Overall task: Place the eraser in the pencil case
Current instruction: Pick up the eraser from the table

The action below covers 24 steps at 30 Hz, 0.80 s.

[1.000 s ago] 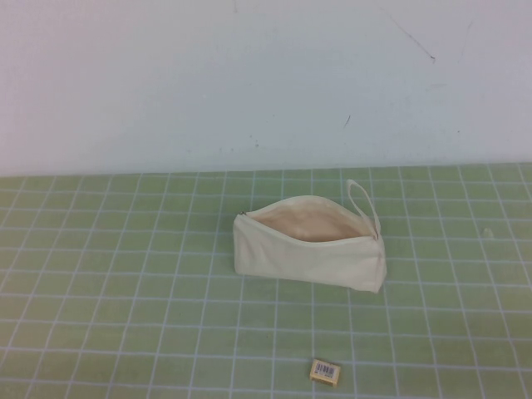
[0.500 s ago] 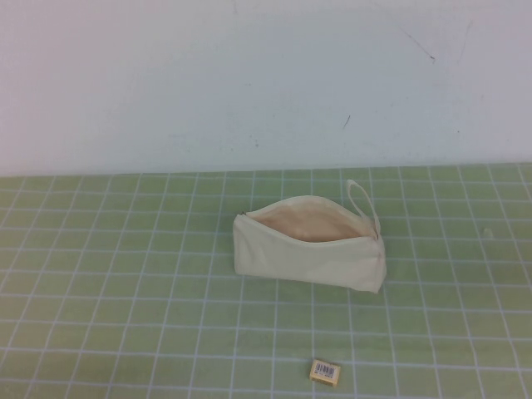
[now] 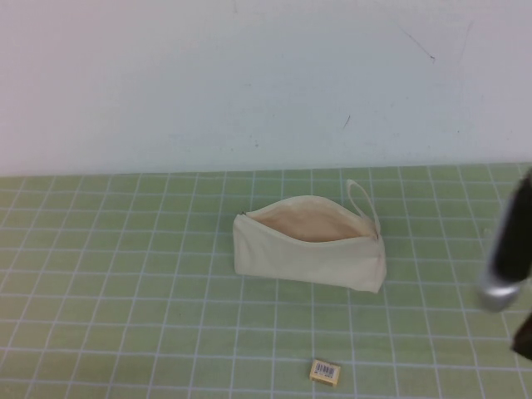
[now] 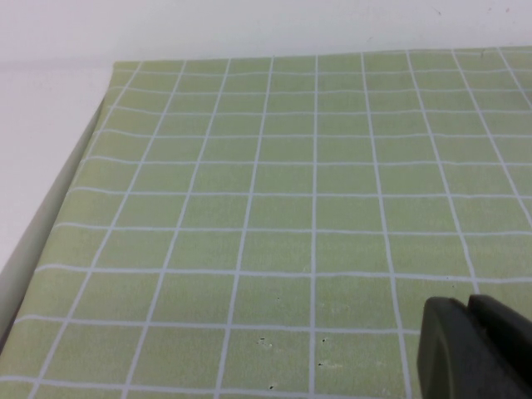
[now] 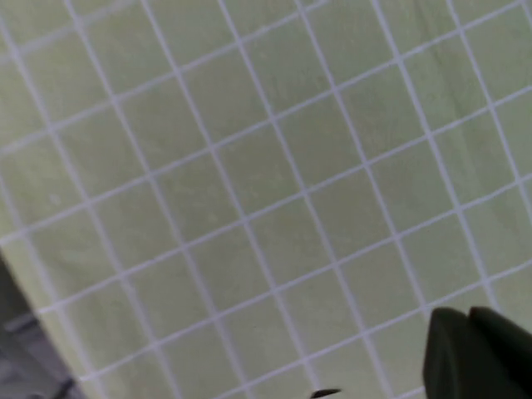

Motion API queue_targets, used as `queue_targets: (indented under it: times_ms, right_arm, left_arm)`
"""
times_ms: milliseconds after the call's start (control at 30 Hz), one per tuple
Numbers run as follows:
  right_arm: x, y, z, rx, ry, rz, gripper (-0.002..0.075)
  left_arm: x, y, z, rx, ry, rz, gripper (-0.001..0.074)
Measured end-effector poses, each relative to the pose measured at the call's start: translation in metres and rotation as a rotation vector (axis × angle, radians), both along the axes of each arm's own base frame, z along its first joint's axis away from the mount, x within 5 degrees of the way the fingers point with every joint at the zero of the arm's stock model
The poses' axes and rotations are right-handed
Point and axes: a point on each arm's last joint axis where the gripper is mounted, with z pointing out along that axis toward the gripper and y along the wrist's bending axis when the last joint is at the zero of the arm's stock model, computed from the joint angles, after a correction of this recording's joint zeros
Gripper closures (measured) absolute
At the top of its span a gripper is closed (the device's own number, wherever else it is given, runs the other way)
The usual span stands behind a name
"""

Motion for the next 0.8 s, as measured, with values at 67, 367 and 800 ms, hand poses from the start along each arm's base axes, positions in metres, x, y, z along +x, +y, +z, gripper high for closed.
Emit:
queue_targets:
  times_ms: [67,367,800]
  right_arm:
    - [0.007,0.019,-0.011,-0.065,-0.013,0.040,0.0727]
    - [0.043,0.101,-0.061,-0.161,0.013,0.145,0.0726]
    - [0.086,0.149,-0.130,-0.160,0.114,0.095,0.0391]
  left_arm:
    - [0.000,0.000,0.000,0.000,0.000,0.000,0.0736]
    - [0.000,0.000,0.000,0.000,0.000,0.000,0.0736]
    - [0.000,0.000,0.000,0.000,0.000,0.000,0.0736]
